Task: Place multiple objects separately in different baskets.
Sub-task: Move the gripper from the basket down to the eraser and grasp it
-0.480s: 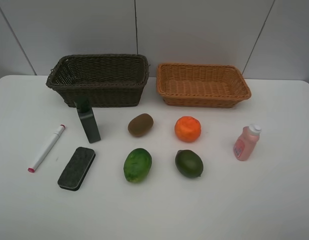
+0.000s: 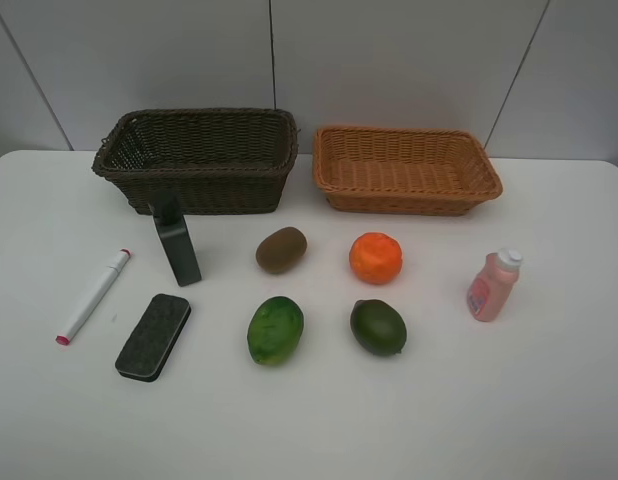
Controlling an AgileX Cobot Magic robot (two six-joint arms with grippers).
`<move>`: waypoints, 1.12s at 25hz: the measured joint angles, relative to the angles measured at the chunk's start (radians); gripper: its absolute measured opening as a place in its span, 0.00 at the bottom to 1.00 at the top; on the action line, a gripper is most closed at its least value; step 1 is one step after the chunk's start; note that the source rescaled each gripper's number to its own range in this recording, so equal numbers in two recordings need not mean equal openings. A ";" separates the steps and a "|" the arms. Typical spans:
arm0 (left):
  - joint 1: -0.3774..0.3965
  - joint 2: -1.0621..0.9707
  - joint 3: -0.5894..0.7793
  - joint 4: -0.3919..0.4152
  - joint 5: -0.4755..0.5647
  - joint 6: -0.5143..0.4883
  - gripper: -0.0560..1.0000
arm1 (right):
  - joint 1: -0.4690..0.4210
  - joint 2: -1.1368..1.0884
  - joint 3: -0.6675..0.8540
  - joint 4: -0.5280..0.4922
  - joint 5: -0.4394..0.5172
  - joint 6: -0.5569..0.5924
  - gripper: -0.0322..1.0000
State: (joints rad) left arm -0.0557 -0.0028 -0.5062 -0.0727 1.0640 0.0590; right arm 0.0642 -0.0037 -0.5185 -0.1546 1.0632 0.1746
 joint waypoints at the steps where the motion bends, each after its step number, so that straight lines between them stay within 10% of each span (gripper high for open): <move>1: 0.000 0.000 0.000 0.000 0.000 0.000 0.88 | 0.000 0.000 0.000 0.000 0.000 0.000 0.95; 28: 0.000 0.014 0.000 0.004 0.000 -0.042 0.93 | 0.000 0.000 0.000 0.000 -0.001 0.000 0.95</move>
State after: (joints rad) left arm -0.0557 0.0116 -0.5062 -0.0692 1.0640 0.0167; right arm 0.0642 -0.0037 -0.5185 -0.1546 1.0622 0.1746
